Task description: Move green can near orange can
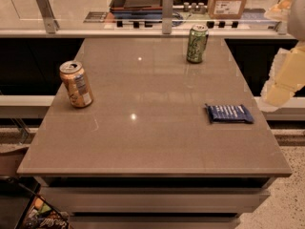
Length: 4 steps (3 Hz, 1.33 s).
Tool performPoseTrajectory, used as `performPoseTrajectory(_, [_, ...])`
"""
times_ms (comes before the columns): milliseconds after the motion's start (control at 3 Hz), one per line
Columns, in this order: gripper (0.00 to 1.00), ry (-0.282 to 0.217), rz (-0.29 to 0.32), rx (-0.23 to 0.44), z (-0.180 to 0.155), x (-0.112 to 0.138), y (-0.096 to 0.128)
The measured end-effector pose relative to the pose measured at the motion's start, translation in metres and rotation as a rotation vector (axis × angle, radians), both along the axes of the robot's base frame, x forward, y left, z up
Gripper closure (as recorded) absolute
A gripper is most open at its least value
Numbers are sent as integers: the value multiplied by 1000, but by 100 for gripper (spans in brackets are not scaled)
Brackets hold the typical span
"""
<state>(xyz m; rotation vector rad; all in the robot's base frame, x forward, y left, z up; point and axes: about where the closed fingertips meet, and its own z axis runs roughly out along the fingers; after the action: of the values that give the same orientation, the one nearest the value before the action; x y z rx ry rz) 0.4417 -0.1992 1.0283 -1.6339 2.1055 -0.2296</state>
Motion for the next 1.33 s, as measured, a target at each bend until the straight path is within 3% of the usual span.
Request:
performPoseTrajectory(333, [0,-13,-45,49,-10,32,-3])
performPoseTrajectory(667, [0,-43,-148,127,-27,72,-8])
performPoseTrajectory(1000, [0,-115,-256,213,-34,102,-12])
performPoseTrajectory(1333, [0,-219,-336,287,-31,130,-15])
